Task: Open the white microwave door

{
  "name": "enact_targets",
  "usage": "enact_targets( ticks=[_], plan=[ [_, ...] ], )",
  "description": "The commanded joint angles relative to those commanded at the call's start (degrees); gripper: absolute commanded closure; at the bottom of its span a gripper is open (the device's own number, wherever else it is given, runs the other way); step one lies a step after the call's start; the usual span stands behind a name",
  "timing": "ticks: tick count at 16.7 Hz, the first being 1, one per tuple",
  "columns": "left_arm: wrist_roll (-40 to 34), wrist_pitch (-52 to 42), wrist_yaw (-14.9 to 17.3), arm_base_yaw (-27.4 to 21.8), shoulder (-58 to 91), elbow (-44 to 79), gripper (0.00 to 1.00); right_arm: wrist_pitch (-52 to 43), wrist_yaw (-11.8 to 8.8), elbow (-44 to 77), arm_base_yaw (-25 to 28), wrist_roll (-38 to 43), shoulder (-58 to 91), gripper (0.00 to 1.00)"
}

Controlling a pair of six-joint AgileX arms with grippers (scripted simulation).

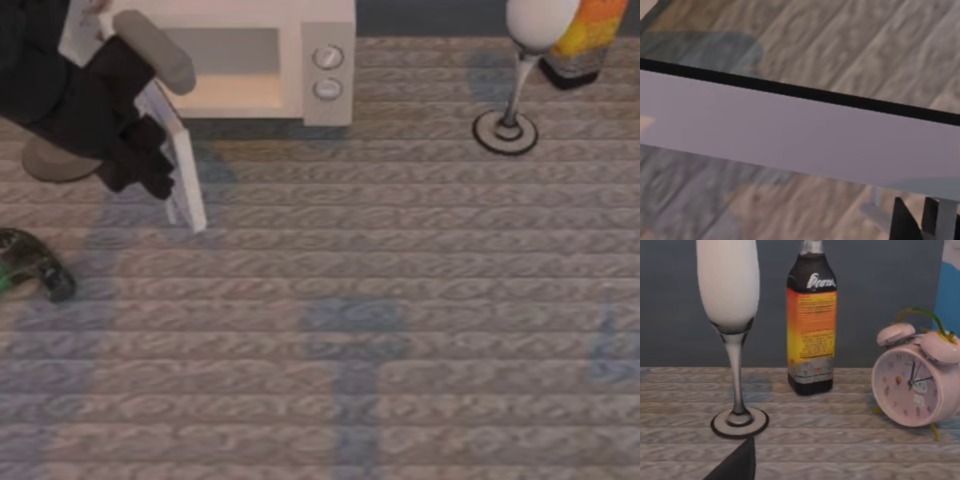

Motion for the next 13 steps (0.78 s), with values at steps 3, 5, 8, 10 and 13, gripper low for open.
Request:
enact_targets(
  ticks=[3,5,8,10,13],
  plan=[
    [0.0,0.0,0.0,0.0,0.0,0.0,1.00,0.0,0.0,0.0,0.0,0.0,0.0,0.00],
    [0.0,0.0,0.0,0.0,0.0,0.0,1.00,0.0,0.0,0.0,0.0,0.0,0.0,0.00],
    [0.0,0.0,0.0,0.0,0.0,0.0,1.00,0.0,0.0,0.0,0.0,0.0,0.0,0.00],
    [0.1,-0.1,0.2,0.0,0.2,-0.2,1.00,0.0,0.0,0.0,0.0,0.0,0.0,0.00],
    [3.3,-1.3,1.2,1.1,0.2,0.3,1.00,0.0,0.0,0.0,0.0,0.0,0.0,0.00]
  ],
)
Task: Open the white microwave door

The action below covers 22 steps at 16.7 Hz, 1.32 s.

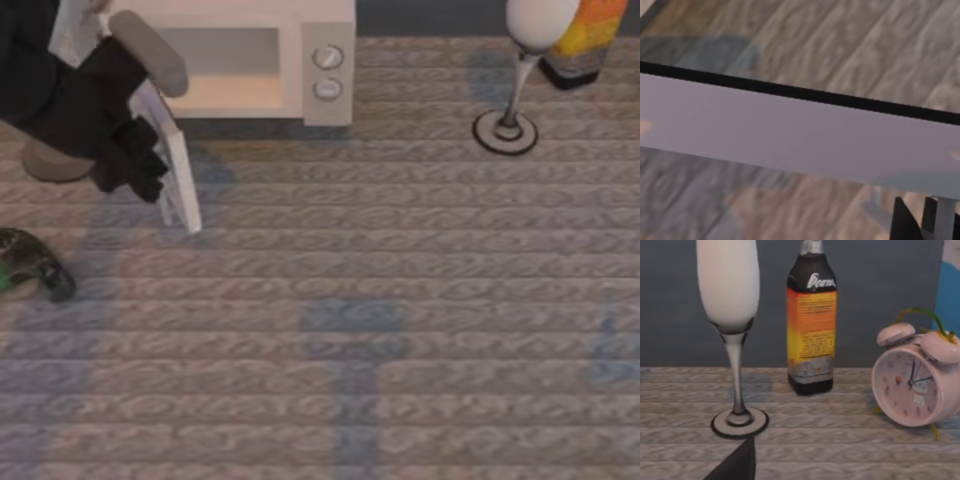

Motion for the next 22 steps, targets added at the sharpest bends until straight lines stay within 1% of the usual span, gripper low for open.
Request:
enact_targets(
  ticks=[5,7,22],
  plan=[
    [7.7,-3.3,2.9,3.2,0.4,0.6,1.00,0.0,0.0,0.0,0.0,0.0,0.0,0.00],
    [9.3,-3.9,3.6,3.8,0.4,0.8,1.00,0.0,0.0,0.0,0.0,0.0,0.0,0.00],
    [9.4,-3.9,3.6,3.8,0.4,0.8,1.00,0.0,0.0,0.0,0.0,0.0,0.0,0.00]
  ],
)
